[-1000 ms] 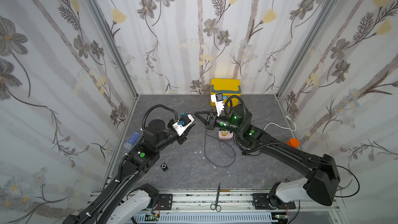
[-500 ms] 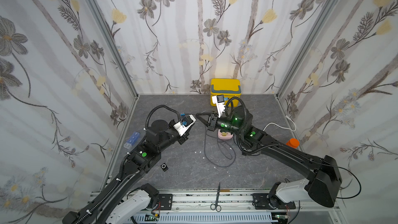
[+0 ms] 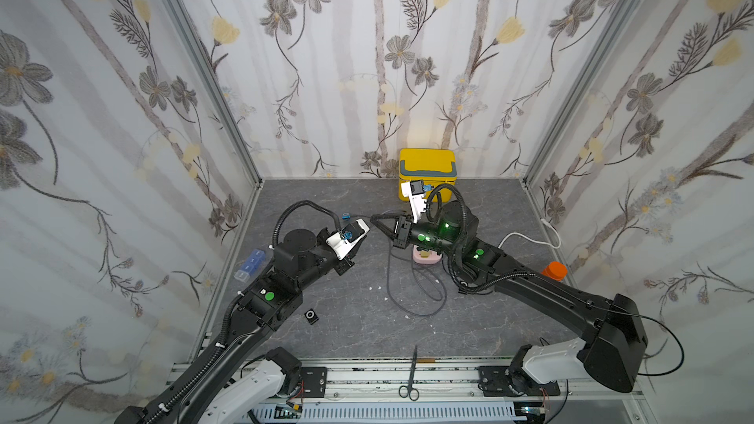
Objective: Charge mp3
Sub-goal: Pick up the charging cable from the center of the board.
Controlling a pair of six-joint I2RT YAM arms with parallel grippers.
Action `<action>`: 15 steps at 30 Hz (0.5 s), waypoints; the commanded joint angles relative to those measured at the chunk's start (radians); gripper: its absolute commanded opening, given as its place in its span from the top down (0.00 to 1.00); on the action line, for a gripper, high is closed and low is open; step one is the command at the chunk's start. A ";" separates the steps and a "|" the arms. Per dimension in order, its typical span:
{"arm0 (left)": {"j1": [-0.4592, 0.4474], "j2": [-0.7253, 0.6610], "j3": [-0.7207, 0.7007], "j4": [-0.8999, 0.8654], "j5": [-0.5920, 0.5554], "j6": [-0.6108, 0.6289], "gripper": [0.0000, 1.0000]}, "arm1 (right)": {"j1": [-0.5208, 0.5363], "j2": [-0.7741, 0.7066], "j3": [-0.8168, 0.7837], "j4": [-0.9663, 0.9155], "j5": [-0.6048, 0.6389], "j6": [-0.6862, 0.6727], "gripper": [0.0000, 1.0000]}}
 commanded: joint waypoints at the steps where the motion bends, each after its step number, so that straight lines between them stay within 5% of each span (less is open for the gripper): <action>1: -0.001 0.005 0.001 0.010 0.008 0.004 0.74 | 0.002 0.001 0.003 0.013 -0.003 0.012 1.00; 11: 0.000 0.016 0.017 -0.029 -0.012 0.000 0.91 | 0.001 -0.002 0.005 0.000 0.008 0.009 1.00; 15: -0.001 0.004 0.026 -0.044 0.001 0.006 0.92 | 0.001 0.001 0.001 -0.022 -0.023 -0.002 0.82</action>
